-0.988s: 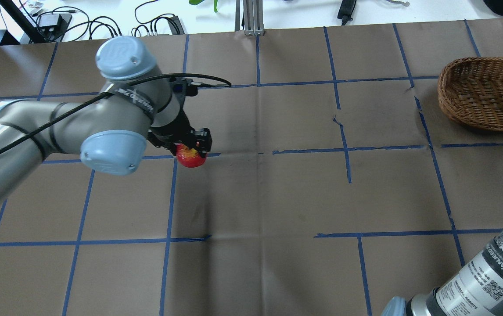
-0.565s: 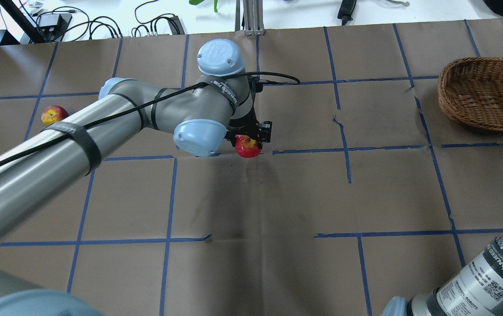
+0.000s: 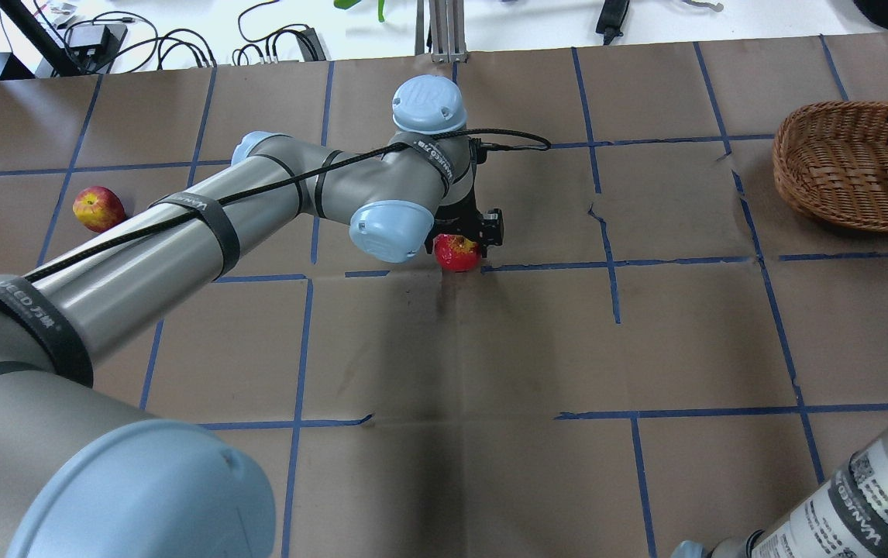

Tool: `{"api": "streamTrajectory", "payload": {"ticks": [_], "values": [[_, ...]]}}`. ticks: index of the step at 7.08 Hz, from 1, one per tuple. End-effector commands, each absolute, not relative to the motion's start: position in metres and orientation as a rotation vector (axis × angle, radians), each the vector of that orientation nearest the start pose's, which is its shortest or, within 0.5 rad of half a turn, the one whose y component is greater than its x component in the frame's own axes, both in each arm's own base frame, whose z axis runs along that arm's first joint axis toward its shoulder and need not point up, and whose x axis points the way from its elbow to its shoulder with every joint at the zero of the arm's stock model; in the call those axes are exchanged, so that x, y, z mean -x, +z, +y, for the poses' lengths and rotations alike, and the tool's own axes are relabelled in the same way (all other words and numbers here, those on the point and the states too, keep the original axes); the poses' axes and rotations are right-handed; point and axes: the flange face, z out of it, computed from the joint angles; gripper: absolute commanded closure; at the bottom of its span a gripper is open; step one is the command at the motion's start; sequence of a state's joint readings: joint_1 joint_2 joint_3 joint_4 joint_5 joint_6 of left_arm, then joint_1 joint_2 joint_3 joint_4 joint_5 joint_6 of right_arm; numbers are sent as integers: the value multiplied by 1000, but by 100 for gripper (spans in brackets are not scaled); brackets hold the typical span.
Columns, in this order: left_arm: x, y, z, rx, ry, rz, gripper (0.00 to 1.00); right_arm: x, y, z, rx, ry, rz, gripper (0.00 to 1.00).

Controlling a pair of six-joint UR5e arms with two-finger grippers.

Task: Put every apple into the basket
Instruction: 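Carry the red apple to center with the left gripper while the right returns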

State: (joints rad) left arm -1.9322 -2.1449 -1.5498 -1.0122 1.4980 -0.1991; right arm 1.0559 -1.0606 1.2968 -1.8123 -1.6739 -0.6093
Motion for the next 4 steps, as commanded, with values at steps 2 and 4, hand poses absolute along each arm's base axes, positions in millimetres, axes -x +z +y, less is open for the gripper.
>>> {"api": "streamTrajectory", "payload": {"ticks": [2,4], "values": [[276,335,-596,-102,-165,3230,1,23,364,-628,-140,122,3222,0],[49,374,-618,-193,-140,3185,1,-102,351,-614,-91,127,3231,0]]}}
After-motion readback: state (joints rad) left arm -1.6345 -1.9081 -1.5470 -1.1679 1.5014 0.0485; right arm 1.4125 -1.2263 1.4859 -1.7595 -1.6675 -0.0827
